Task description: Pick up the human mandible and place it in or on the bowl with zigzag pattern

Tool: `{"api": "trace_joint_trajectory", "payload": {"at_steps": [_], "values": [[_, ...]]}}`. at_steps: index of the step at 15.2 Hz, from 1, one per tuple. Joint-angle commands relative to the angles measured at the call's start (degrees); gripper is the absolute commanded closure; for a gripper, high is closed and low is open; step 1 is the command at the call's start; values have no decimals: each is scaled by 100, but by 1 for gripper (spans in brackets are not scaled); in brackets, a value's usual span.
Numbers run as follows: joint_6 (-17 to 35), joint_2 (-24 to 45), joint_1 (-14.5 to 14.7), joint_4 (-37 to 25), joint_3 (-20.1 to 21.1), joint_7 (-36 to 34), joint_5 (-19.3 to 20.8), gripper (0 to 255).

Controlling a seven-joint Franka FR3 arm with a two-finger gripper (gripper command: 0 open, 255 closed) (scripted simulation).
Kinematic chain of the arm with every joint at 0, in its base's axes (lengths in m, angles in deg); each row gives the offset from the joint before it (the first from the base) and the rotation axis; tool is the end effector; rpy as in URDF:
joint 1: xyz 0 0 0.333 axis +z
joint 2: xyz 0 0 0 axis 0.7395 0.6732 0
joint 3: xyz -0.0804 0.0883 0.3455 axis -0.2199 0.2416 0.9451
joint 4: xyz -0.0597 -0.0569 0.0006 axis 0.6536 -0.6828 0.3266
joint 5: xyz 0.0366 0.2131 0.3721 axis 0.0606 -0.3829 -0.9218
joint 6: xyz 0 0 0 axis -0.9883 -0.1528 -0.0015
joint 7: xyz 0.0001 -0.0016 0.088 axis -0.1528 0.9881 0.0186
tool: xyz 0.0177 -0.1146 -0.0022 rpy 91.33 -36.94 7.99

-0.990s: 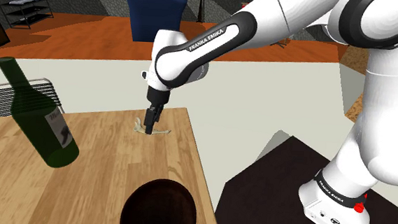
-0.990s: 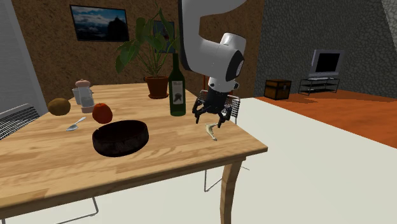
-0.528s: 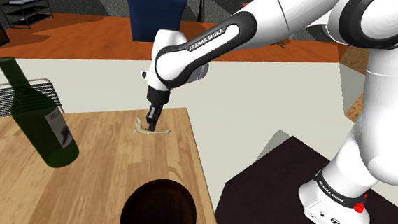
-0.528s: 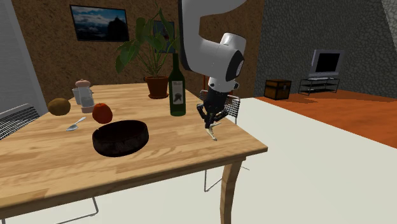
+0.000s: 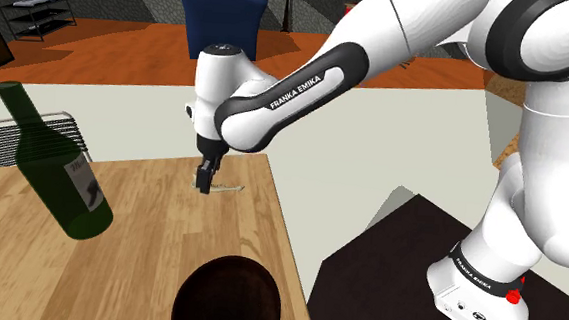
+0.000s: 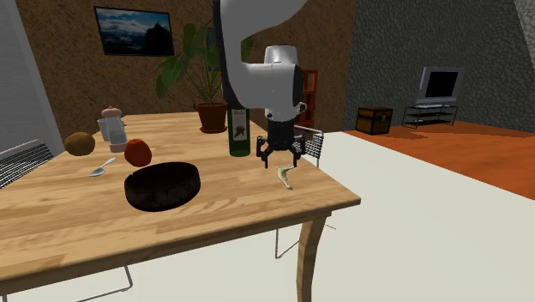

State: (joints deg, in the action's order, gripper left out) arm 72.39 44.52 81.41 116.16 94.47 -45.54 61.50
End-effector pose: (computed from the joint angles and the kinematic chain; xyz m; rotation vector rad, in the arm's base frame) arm 0.5569 0.4501 0.3248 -2.8147 -1.2943 -0.2491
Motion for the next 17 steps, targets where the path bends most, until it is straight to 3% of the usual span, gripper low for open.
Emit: {"api": "trace_joint_trajectory", "payload": {"at_steps": [1, 14, 15, 17], "values": [[103, 123, 150, -65, -127, -207, 277, 0], [322, 395, 163, -119, -157, -228, 312, 0], [322, 395, 163, -119, -157, -228, 312, 255], [325, 394, 163, -115, -157, -228, 313, 255]]}}
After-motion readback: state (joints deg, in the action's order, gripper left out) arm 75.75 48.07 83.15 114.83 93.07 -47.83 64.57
